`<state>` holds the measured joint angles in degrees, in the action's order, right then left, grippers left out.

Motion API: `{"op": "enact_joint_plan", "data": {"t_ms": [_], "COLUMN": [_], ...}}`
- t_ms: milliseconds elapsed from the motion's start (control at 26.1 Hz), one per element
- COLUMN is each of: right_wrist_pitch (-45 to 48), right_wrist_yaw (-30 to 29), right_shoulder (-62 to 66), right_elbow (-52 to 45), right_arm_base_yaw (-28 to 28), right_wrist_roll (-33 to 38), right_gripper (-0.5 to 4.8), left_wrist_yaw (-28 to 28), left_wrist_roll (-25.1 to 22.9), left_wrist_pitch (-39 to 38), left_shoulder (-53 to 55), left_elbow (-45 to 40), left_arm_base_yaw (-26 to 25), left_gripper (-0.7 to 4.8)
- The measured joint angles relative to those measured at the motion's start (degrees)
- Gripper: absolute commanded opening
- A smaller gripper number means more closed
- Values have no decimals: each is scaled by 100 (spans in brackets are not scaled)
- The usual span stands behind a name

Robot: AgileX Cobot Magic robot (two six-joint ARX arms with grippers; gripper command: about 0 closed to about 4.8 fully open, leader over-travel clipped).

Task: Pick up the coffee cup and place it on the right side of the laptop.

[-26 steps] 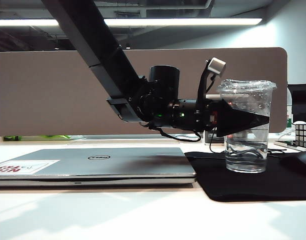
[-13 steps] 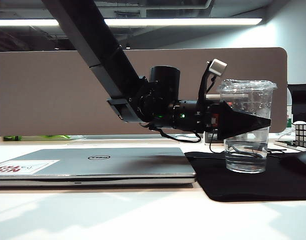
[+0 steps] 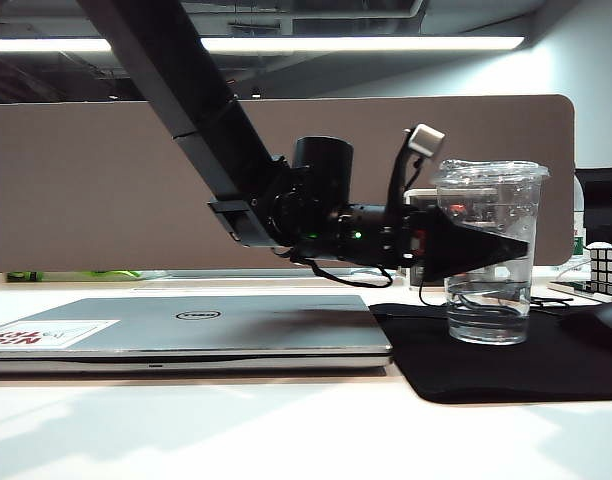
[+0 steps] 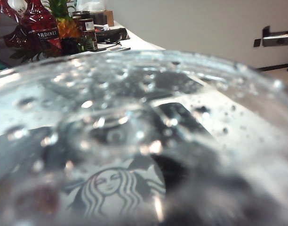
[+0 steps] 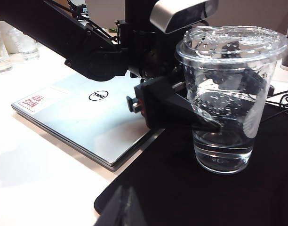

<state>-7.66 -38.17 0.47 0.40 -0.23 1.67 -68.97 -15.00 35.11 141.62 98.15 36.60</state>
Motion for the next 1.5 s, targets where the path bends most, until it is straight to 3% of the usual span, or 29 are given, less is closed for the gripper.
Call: {"op": "enact_joint_plan", "data": {"t_ms": [460,998,1189,1228,1343,1420,1458,1496], "right_wrist_pitch": [0,0,0,2,0,0,0,0], "right_wrist_yaw": [0,0,0,0,0,0,0,0], "right_shoulder": [0,-2,-2,-2,-2,-2,-2,0], "right_elbow": [0,0,0,0,0,0,0,0], "right_arm_base_yaw": [0,0,0,0,0,0,0,0], "right_wrist_roll": [0,0,0,0,0,0,0,0], "right_gripper": [-1,-1,-1,-1,-1,-1,-1,-1], "left_wrist_yaw": [-1233,-1663,-1805,-1818,-1945,-2120,-2199,-2210], "left_wrist_roll": [28,48,463,601,1045,1202,1342,1515], "left_wrist_pitch": [2,-42,-42,-31,-22,-24,-22,-22], "left_shoulder": [0,0,0,0,0,0,-2,-2], "left_elbow": [0,-26,-31,-31,-31,-31,-33,-33], "left_arm_base_yaw": [-315,-1029,-1427,-1537,-1832,-1937,-2002,-2072], "left_gripper": [479,479,479,436,227,40,-14,-4]}}
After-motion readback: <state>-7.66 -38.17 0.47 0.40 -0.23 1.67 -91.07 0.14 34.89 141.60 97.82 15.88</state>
